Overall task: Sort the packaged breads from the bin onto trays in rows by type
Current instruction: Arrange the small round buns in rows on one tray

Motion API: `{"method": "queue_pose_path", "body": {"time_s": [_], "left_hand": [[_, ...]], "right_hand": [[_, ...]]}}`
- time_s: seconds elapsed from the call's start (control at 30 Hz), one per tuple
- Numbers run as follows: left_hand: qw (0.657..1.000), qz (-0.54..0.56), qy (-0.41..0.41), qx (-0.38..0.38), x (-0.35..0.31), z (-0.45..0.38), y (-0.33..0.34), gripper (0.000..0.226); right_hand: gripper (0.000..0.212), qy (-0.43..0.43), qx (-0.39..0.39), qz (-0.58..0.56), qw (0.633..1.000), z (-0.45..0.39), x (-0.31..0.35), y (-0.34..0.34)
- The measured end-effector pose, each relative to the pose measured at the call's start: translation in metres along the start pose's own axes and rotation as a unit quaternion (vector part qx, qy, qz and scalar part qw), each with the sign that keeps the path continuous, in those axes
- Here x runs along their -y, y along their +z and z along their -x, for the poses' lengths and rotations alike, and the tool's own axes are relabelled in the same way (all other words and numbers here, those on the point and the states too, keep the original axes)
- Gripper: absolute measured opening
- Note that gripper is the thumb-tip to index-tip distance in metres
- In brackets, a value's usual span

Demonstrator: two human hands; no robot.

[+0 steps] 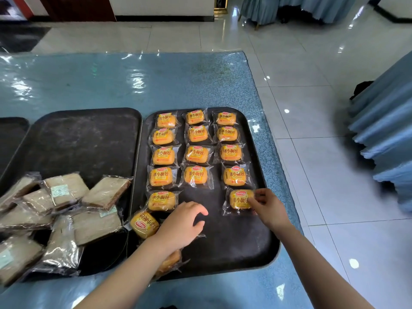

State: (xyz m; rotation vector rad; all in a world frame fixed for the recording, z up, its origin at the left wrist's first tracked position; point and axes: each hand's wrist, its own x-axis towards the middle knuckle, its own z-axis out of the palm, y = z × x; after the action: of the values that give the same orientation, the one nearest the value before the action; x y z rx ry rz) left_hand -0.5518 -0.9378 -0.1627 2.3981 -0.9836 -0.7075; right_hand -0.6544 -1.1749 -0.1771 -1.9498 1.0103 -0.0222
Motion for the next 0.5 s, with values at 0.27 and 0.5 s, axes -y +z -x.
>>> {"method": "queue_pose_path", "body": {"time_s": [0.27,0.5], "left_hand": [[0.999,-0.001,0.029,-0.029,0.008,0.007,0.002,0.02],[0.998,0.004,0.036,-0.044,0.007,0.012,0.001,0.019]], "right_hand": [[0.031,-0.14,-0.07,0.224,0.962,0.009,0.001,-0.004],[0.065,-0.324,-0.015,0.317,0.891,0.034,-0.029,0.023]]}}
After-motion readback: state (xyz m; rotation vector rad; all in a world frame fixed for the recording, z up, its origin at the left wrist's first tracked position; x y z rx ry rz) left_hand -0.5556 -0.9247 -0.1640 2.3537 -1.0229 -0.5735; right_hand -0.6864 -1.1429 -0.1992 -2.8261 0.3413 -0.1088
